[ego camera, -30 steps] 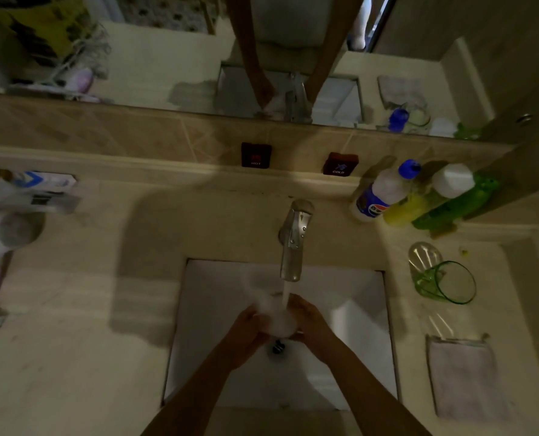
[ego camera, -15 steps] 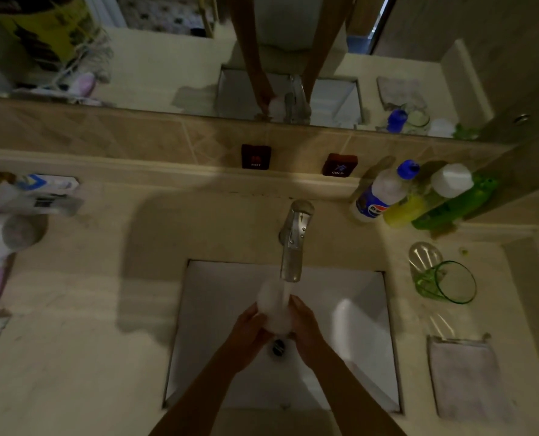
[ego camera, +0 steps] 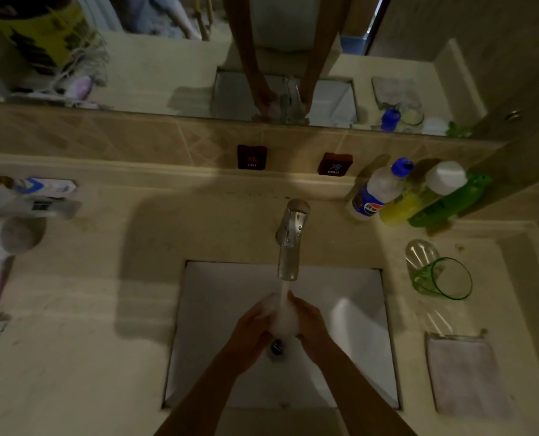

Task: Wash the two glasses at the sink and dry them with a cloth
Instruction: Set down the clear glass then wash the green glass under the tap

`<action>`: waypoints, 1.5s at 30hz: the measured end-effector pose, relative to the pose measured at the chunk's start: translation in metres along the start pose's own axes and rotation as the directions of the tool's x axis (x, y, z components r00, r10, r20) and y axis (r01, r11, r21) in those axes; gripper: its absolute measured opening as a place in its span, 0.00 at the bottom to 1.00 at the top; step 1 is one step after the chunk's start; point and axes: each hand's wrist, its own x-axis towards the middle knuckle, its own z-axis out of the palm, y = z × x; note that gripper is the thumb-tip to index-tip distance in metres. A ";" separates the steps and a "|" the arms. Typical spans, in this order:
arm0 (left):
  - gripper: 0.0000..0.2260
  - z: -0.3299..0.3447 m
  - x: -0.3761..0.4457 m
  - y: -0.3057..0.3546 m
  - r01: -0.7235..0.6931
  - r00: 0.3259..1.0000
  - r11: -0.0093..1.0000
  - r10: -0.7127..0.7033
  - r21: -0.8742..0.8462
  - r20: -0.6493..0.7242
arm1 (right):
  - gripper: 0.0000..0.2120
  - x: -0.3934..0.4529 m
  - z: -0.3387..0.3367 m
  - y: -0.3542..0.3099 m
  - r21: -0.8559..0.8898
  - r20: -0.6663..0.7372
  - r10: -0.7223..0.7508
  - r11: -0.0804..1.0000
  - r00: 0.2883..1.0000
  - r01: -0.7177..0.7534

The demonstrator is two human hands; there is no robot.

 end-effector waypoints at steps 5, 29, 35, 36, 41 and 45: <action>0.16 -0.010 0.000 0.000 0.010 1.000 1.000 -0.010 0.007 -0.025 | 0.14 -0.003 0.004 0.000 0.076 0.035 0.022 0.997 0.999 -0.025; 0.18 0.011 0.001 0.010 0.057 0.997 0.993 -0.052 0.099 -0.054 | 0.15 -0.005 -0.006 -0.010 -0.006 -0.022 0.014 1.000 1.000 -0.014; 0.14 0.006 -0.008 0.005 0.072 0.996 0.997 -0.072 0.004 -0.061 | 0.19 -0.016 -0.005 -0.003 0.132 0.088 0.065 0.988 0.994 -0.077; 0.17 0.006 -0.010 0.003 0.079 0.996 0.997 -0.078 0.017 -0.051 | 0.21 -0.017 -0.005 -0.003 0.143 0.090 0.091 0.984 0.992 -0.103; 0.32 0.015 -0.009 -0.003 0.064 0.998 0.997 -0.064 0.029 -0.020 | 0.30 -0.022 -0.003 -0.005 0.077 0.061 0.222 0.971 0.973 -0.227; 0.24 0.023 -0.004 0.001 -0.072 0.997 0.991 0.075 0.115 -0.019 | 0.29 -0.026 -0.003 -0.002 -0.089 0.018 0.230 0.970 0.973 -0.227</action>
